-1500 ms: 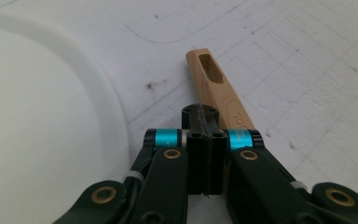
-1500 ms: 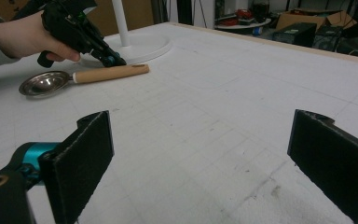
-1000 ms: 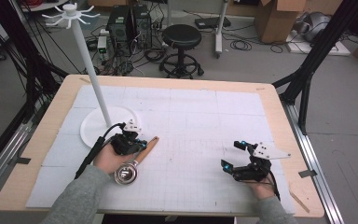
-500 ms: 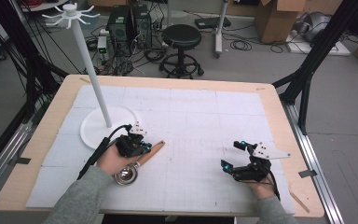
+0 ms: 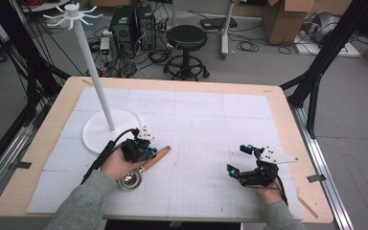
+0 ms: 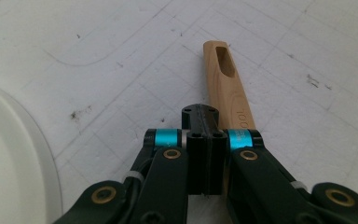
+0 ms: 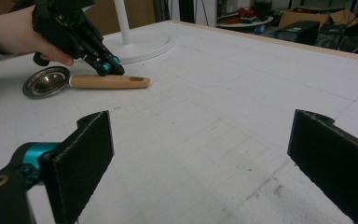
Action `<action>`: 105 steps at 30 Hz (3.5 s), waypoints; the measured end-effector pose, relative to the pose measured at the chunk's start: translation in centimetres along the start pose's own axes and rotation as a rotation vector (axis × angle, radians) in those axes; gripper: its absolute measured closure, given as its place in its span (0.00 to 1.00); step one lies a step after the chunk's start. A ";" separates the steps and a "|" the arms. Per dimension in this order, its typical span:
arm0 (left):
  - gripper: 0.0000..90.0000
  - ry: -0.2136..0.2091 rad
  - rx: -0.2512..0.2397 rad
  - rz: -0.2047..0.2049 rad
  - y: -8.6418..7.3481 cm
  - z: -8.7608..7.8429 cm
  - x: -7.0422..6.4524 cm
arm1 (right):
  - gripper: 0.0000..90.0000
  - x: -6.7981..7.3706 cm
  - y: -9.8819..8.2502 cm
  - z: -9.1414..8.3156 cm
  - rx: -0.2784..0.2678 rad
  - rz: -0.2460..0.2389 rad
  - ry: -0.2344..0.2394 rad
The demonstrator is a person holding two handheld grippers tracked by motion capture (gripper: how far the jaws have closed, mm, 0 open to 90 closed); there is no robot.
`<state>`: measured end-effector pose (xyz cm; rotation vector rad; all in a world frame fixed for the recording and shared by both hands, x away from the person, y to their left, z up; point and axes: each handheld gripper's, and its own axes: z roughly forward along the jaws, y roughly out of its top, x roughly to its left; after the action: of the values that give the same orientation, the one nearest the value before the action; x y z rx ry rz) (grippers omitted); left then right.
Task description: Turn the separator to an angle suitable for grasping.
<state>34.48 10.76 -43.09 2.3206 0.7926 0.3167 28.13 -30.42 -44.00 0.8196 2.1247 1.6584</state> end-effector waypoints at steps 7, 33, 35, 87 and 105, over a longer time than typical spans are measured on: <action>1.00 0.003 0.005 -0.004 0.5 0.5 0.0 | 0.07 0.0 0.0 0.0 0.000 -0.001 0.000; 1.00 -0.076 0.016 0.039 1.1 1.0 -0.9 | 0.07 0.0 0.0 0.0 0.003 0.004 0.000; 1.00 -0.084 0.015 0.042 1.2 1.0 -1.1 | 0.07 0.0 0.0 0.0 0.003 0.004 0.000; 0.84 -0.177 -0.089 0.167 1.4 -2.5 -3.3 | 0.07 0.0 0.0 -0.1 0.002 0.000 0.012; 0.15 -0.313 -0.157 0.160 1.2 -4.1 -2.4 | 0.07 -0.1 0.0 -0.2 -0.001 0.002 0.016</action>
<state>31.50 10.62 -39.23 2.2156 0.4145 0.0766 28.09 -30.57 -43.93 0.8104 2.1340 1.6728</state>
